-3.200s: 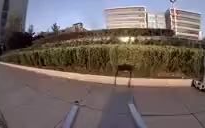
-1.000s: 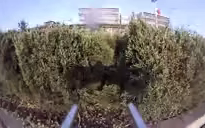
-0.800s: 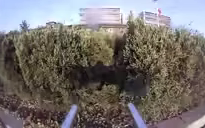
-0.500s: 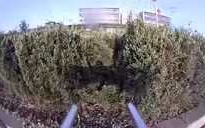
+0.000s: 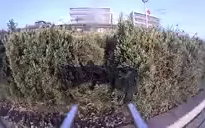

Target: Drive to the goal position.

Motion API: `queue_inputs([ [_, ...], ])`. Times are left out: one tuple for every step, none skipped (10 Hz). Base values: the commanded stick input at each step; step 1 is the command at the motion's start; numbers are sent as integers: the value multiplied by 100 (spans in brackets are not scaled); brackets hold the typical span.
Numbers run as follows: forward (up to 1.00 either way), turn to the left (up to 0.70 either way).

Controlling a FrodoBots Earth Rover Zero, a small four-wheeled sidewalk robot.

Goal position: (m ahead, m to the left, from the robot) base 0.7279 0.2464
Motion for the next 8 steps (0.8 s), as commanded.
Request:
queue_inputs([
  [0, -70],
  [0, -70],
  [0, -70],
  [0, -70],
  [0, -70],
  [0, -70],
  [0, -70],
  [0, -70],
])
